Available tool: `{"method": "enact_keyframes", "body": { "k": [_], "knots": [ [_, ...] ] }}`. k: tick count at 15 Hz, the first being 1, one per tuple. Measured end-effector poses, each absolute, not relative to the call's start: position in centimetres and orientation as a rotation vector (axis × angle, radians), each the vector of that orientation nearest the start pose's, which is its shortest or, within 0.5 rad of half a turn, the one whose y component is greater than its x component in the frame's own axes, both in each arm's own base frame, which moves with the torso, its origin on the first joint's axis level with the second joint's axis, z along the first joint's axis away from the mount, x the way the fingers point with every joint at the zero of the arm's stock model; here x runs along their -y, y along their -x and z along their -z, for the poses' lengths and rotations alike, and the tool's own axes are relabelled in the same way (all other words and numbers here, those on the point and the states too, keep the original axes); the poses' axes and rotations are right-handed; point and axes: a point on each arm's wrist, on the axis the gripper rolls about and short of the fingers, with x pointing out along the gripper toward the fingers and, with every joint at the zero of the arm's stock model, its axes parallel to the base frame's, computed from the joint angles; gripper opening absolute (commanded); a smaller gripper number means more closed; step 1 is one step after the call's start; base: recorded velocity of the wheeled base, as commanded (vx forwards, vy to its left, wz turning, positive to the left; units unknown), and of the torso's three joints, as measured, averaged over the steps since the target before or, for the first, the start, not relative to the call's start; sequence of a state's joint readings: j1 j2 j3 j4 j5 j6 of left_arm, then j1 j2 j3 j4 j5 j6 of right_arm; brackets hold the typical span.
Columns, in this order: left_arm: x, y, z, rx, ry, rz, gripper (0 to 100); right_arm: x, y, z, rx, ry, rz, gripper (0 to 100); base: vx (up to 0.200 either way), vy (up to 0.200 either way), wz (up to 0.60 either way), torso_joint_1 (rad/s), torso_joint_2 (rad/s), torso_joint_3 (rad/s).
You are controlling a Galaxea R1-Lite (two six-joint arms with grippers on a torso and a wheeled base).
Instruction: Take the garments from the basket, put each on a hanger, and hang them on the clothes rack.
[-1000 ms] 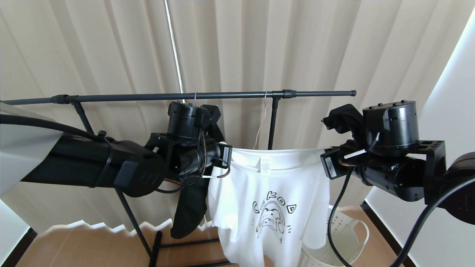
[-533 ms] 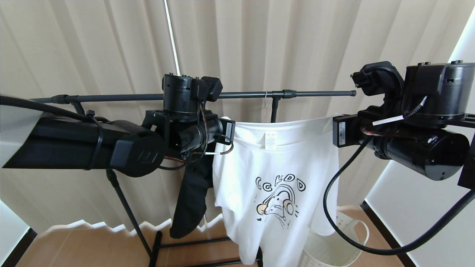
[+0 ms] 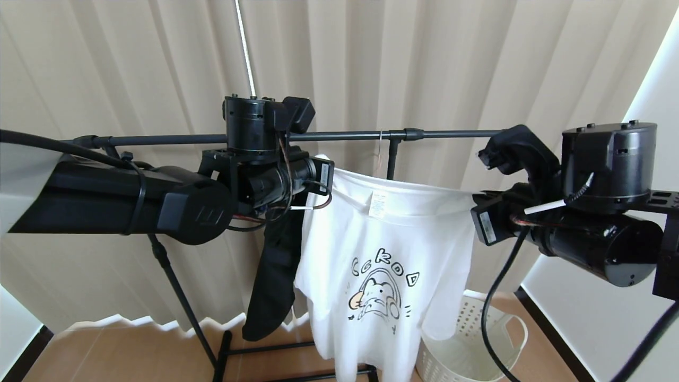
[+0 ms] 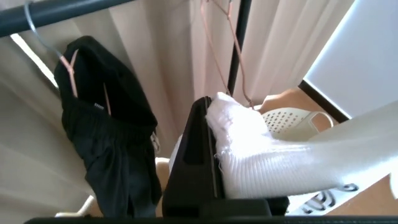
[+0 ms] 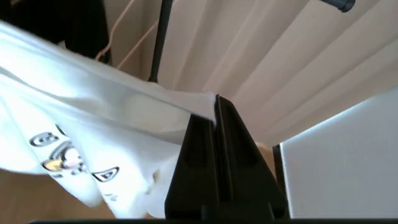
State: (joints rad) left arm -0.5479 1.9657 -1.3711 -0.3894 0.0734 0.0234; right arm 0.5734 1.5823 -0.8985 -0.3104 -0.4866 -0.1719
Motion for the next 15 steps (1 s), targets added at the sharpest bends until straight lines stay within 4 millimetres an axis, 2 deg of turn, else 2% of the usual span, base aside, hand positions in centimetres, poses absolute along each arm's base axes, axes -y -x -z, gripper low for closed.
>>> {"method": "enact_keyframes", "body": {
  "k": [3, 9, 13, 15],
  "knots": [
    [21.4, -35.2, -22.2, -0.148, -0.072, 0.579, 0, -15.9, -21.5, -20.1, -0.337, 0.435, -0.232, 0, 0.0, 0.0, 0.0, 0.0, 0.0, 0.0],
    [22.0, -35.8, -22.6, -0.072, -0.044, 0.748, 0, -22.7, -16.6, -18.6, -0.372, 0.286, -0.484, 0, 0.0, 0.0, 0.0, 0.0, 0.0, 0.0],
    [22.2, -36.2, -22.7, -0.022, -0.031, 0.778, 0, -25.9, -15.6, -17.9, -0.41, 0.175, -0.534, 0, 0.0, 0.0, 0.0, 0.0, 0.0, 0.0],
    [22.2, -36.3, -22.4, -0.031, -0.031, 0.777, 0, -26.7, -15.7, -17.5, -0.421, 0.17, -0.538, 0, 0.0, 0.0, 0.0, 0.0, 0.0, 0.0]
  ]
}}
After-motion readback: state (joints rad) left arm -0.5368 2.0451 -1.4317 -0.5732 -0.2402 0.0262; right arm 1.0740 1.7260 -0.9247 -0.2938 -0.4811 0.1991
